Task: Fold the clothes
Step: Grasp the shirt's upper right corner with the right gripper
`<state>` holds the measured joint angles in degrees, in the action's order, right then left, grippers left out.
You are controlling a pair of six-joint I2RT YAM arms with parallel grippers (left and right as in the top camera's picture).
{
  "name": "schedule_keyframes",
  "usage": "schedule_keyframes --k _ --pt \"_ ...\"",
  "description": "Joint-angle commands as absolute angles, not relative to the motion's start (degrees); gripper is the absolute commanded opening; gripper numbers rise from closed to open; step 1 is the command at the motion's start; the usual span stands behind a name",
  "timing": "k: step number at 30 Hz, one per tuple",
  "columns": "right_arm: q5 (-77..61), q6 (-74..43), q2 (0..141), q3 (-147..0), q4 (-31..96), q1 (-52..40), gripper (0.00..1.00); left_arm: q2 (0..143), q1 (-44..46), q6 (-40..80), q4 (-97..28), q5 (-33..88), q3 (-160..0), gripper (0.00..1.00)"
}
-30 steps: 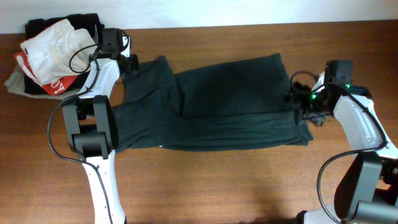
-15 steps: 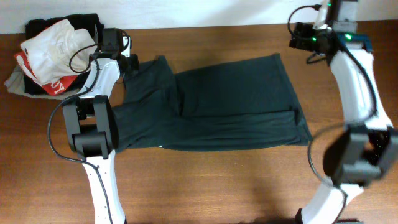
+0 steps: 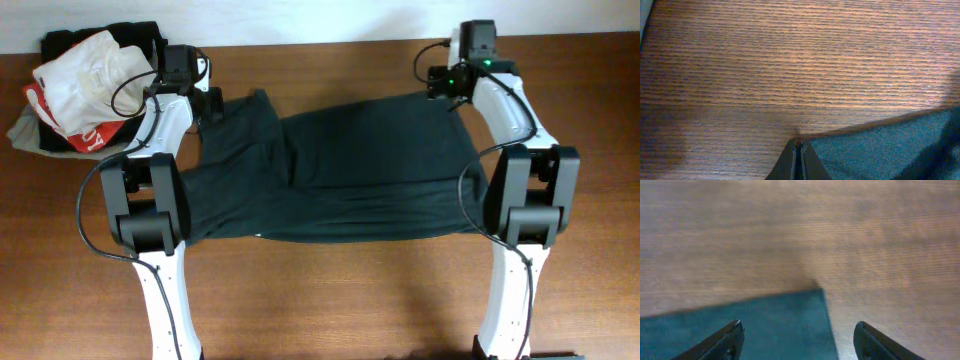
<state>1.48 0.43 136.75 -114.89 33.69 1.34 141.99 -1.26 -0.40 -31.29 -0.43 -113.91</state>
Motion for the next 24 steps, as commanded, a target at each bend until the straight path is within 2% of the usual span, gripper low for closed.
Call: schedule_keyframes --k 1,8,13,16,21,23,24 --pt "6.0 0.8 140.2 -116.2 32.0 0.4 0.74 149.3 -1.9 -0.6 -33.0 -0.6 -111.5 0.03" --pt "6.7 0.8 142.4 -116.2 31.0 0.5 0.72 150.6 -1.9 -0.7 -32.6 -0.6 -111.5 0.03" --pt "6.7 0.8 143.7 -116.2 29.7 0.5 0.58 151.0 -1.9 -0.7 -32.6 -0.6 -111.5 0.03" --pt "6.7 0.8 144.2 -116.2 29.6 0.5 0.57 151.0 -1.9 -0.7 -32.6 -0.6 -111.5 0.03" --pt "6.7 0.6 144.6 -116.2 28.7 0.8 0.58 151.0 -1.9 -0.7 -32.6 -0.6 -111.5 0.04" --pt "6.7 -0.5 144.7 -116.2 28.6 0.9 0.68 151.0 -1.9 -0.7 -32.5 -0.6 -111.5 0.04" --pt "6.5 -0.5 144.7 -116.2 28.6 0.9 0.70 151.0 -1.9 -0.7 -32.4 -0.6 -111.5 0.08"
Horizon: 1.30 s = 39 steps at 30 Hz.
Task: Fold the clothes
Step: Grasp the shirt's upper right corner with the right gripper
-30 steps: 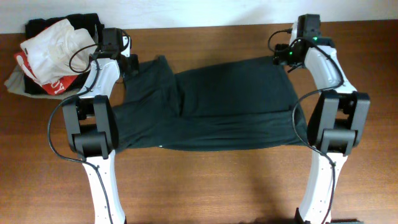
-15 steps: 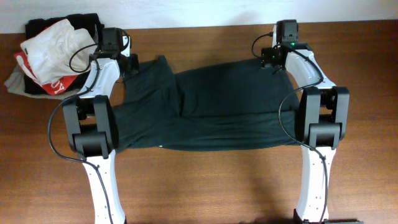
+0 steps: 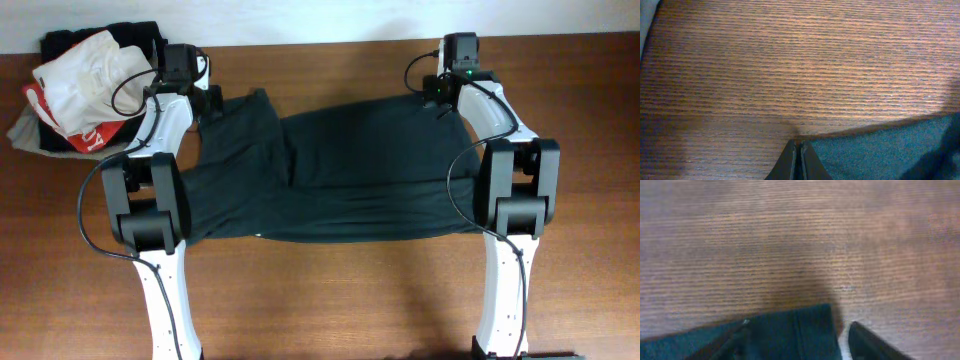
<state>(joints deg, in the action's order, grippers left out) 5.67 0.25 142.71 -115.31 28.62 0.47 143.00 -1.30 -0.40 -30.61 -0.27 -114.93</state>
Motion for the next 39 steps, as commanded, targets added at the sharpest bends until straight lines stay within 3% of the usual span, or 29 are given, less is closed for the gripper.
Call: schedule_keyframes --k 1,3,6,17,27,28,30,33,36,37,39 --pt "6.5 -0.5 144.7 -116.2 28.6 0.9 0.70 151.0 -1.9 -0.7 -32.1 -0.6 -111.5 0.08" --pt "6.5 -0.5 144.7 -116.2 28.6 0.9 0.69 151.0 -1.9 -0.7 -31.7 -0.6 -111.5 0.08" --pt "5.5 -0.5 144.7 -116.2 28.7 0.9 0.50 151.0 -1.9 -0.7 -31.7 -0.6 -111.5 0.08" --pt "1.6 -2.5 144.7 -115.9 29.3 3.0 0.54 151.0 -1.9 -0.7 -31.7 -0.6 -111.5 0.08" --pt "-5.3 -3.5 144.7 -115.7 29.5 5.2 0.17 151.0 -1.9 -0.7 -31.7 -0.6 -111.5 0.07" --pt "-5.4 -3.5 144.7 -115.7 29.6 5.2 0.13 151.0 -1.9 -0.7 -31.7 -0.6 -111.5 0.02" --pt "-5.4 -3.5 144.7 -116.0 30.4 5.2 0.04 151.0 -1.9 -0.7 -32.0 -0.6 -111.5 0.01" --pt "-6.1 -3.5 144.7 -117.0 32.4 5.2 0.05 151.0 -1.9 -0.7 -32.8 -0.6 -111.9 0.01" --pt "-7.4 -3.5 144.6 -117.8 32.5 5.2 0.45 151.0 -1.9 -0.7 -32.8 -0.6 -111.9 0.01" --pt "-7.3 -3.5 144.6 -118.0 32.5 5.2 0.54 151.0 -1.9 -0.7 -32.8 -0.6 -111.9 0.01" --pt "-7.4 -3.5 144.6 -118.1 32.2 5.2 0.61 151.0 -1.9 -0.7 -32.8 -0.6 -111.9 0.01"
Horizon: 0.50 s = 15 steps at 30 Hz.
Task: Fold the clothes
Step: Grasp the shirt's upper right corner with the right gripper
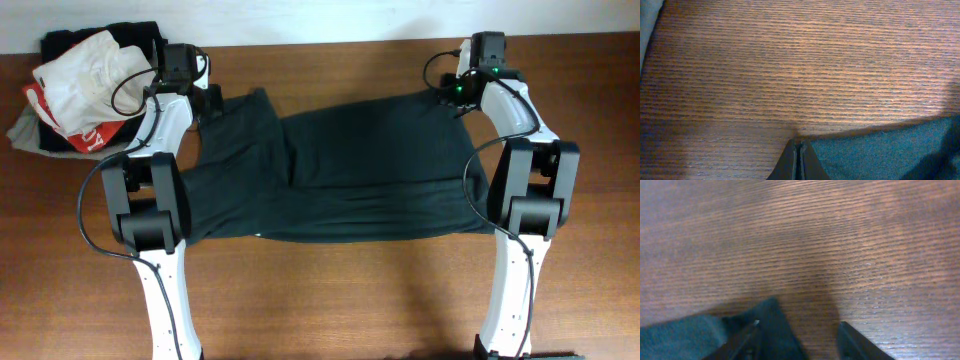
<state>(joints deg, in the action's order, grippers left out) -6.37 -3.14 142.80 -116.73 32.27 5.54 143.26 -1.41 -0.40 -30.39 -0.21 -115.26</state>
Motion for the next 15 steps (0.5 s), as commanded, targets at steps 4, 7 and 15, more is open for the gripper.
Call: schedule_keyframes --k 4,7,15 --pt "-7.4 -3.5 144.6 -118.1 31.6 5.3 0.67 151.0 -1.9 -0.7 -32.9 -0.6 -111.9 0.01" --pt "-11.0 -3.4 144.6 -118.7 31.2 5.3 0.67 151.0 -1.9 -0.7 -32.8 -0.6 -111.9 0.01" --pt "-13.2 -0.6 144.8 -121.6 36.0 5.2 0.67 151.0 -1.9 -0.7 -33.1 -0.6 -111.9 0.01"
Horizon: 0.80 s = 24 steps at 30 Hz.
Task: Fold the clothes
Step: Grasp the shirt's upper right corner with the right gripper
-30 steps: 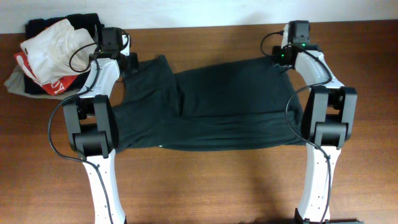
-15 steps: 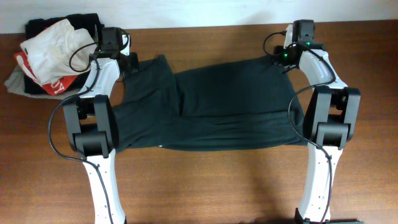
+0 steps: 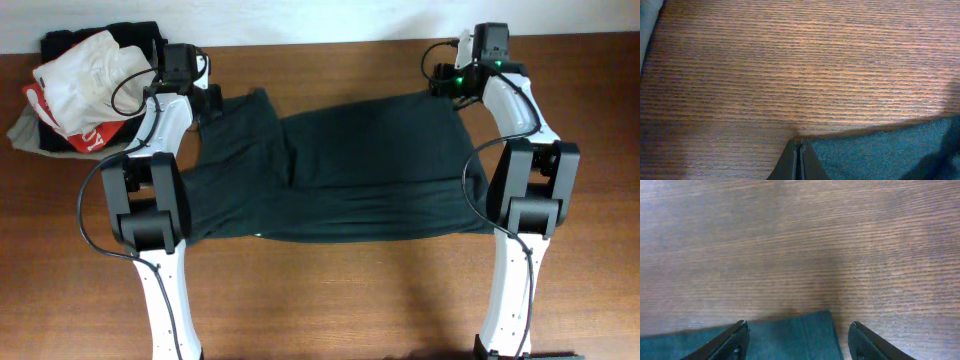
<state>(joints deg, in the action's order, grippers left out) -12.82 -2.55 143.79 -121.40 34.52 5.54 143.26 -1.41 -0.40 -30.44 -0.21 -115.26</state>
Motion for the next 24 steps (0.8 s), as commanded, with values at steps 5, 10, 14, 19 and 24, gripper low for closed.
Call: schedule_keyframes --k 5,10,14,19,24 --pt "-9.4 -0.6 144.9 -120.1 36.1 5.2 0.67 151.0 -1.9 -0.7 -33.1 -0.6 -111.9 0.01" --pt "-9.5 -0.7 145.6 -120.1 35.0 5.3 0.67 151.0 -1.9 -0.7 -33.0 -0.6 -111.9 0.01" --pt "-10.0 -0.6 147.4 -120.1 35.2 4.8 0.66 151.0 -1.9 -0.7 -32.9 -0.6 -111.9 0.01" --pt "-6.5 -0.7 148.0 -120.1 35.2 4.3 0.40 151.0 -1.9 -0.7 -33.0 -0.6 -111.9 0.01" --pt "-3.3 -0.6 148.0 -120.1 36.1 4.2 0.08 150.8 -1.9 -0.7 -33.8 -0.6 -112.4 0.01"
